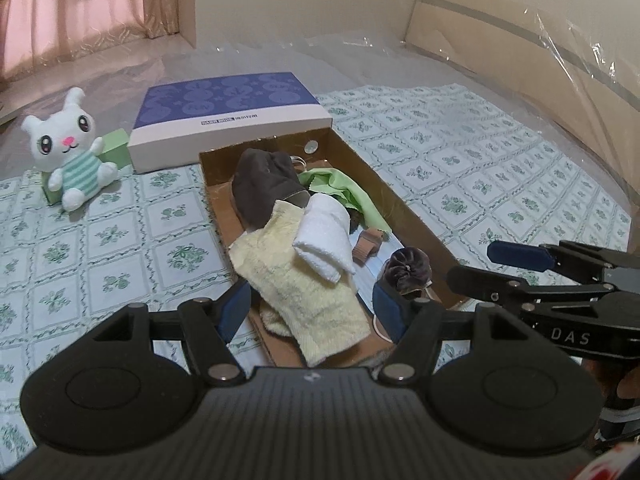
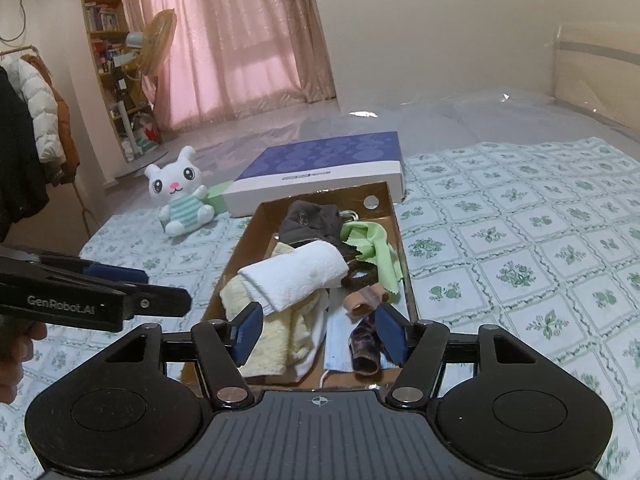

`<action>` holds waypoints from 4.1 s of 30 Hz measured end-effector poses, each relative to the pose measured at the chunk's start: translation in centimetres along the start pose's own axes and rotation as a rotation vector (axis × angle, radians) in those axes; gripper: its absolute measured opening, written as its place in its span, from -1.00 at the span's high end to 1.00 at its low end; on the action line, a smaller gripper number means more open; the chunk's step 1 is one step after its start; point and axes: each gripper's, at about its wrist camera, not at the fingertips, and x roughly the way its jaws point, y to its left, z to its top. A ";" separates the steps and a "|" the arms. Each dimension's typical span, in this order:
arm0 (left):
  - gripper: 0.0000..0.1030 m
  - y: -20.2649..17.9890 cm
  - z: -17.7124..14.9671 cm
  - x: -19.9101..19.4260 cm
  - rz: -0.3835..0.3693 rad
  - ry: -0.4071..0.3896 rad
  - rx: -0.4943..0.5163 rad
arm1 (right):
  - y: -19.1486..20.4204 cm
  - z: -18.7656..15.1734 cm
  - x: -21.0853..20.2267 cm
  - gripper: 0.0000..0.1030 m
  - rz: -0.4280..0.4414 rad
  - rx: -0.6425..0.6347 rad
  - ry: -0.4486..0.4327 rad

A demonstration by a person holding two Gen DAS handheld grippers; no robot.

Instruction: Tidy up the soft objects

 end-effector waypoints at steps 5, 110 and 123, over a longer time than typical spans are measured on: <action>-0.27 0.3 -1.1 -3.0 0.028 -0.027 -0.011 | 1.1 -0.5 -2.0 -0.28 -0.006 0.031 -0.011; -0.65 5.1 -23.5 -17.9 0.349 0.031 -0.257 | 16.5 -14.2 -5.9 -0.35 0.137 -0.078 0.236; -0.65 5.1 -23.5 -18.0 0.348 0.028 -0.259 | 16.5 -14.1 -5.9 -0.35 0.137 -0.077 0.234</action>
